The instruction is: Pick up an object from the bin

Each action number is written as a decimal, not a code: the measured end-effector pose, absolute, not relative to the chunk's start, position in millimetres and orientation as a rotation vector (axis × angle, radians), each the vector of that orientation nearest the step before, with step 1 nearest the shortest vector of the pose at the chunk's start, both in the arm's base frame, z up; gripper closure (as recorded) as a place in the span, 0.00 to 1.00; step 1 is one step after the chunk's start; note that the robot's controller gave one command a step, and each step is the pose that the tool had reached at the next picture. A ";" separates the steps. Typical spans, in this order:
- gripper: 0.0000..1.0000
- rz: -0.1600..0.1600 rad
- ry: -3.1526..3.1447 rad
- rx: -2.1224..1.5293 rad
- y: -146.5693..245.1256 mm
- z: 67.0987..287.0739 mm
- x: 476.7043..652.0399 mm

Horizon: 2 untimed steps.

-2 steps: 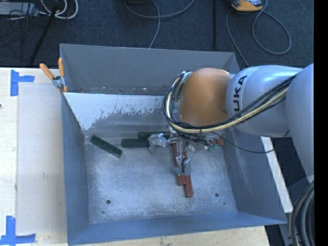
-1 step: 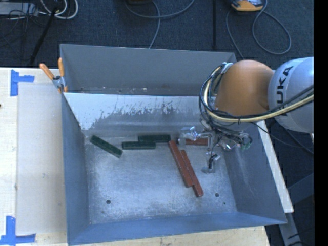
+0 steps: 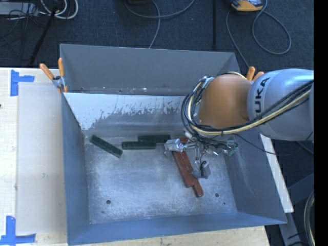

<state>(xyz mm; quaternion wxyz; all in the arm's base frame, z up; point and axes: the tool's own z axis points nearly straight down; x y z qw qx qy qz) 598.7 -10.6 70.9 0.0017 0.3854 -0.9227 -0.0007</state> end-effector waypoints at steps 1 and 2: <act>0.00 -0.004 -2.493 1.908 -37.7 68.9 578.7; 1.00 -0.006 -2.500 1.902 -37.8 68.9 578.8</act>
Offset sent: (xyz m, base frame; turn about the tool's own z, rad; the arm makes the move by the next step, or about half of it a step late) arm -0.0193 -0.0273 -0.0009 -0.5163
